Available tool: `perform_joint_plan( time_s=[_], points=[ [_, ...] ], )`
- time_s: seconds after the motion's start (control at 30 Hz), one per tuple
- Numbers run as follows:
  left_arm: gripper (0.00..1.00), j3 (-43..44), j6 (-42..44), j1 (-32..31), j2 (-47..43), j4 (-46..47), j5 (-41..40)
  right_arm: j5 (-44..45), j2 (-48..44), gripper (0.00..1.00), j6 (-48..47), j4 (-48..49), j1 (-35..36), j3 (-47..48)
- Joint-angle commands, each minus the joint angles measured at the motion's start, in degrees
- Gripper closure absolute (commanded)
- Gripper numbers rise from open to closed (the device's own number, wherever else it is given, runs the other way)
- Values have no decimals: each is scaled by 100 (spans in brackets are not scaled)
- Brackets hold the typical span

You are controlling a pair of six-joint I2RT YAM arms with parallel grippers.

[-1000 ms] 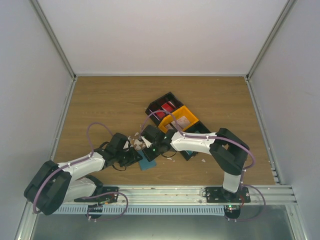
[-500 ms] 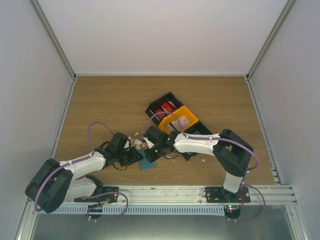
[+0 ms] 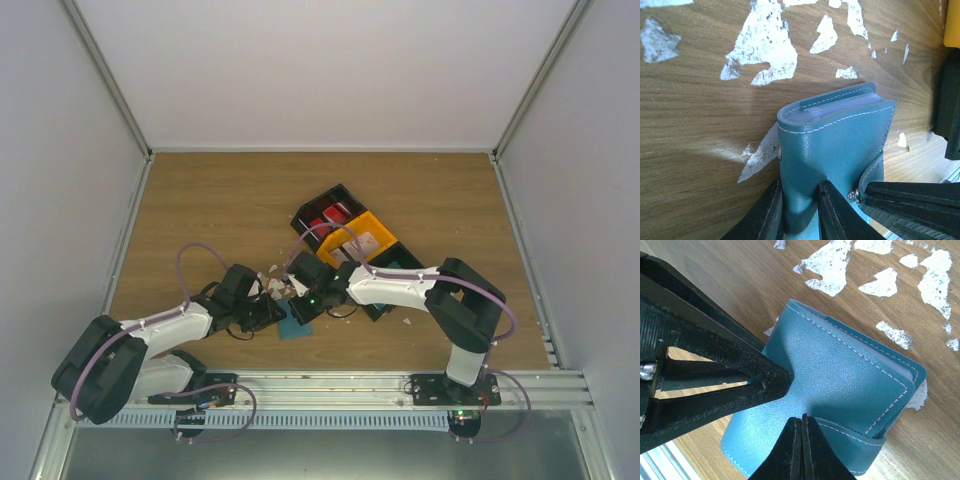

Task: Put the credit cards into the card holder
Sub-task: Close the card holder at the center of the board.

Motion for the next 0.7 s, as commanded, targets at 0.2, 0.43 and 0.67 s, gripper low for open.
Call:
perform_joint_plan(
  time_s=[0.2,0.43,0.67],
  points=[
    [80,-26,74,-36,322,-6,-482,-310,562,100,241,-855,510,-170],
    [80,9,89,-36,331,-37,-494,-138,638,100,519,-863,587,-211],
    [80,26,89,-36,340,-37,-494,-111,603,100,675,-870,590,-292]
  ],
)
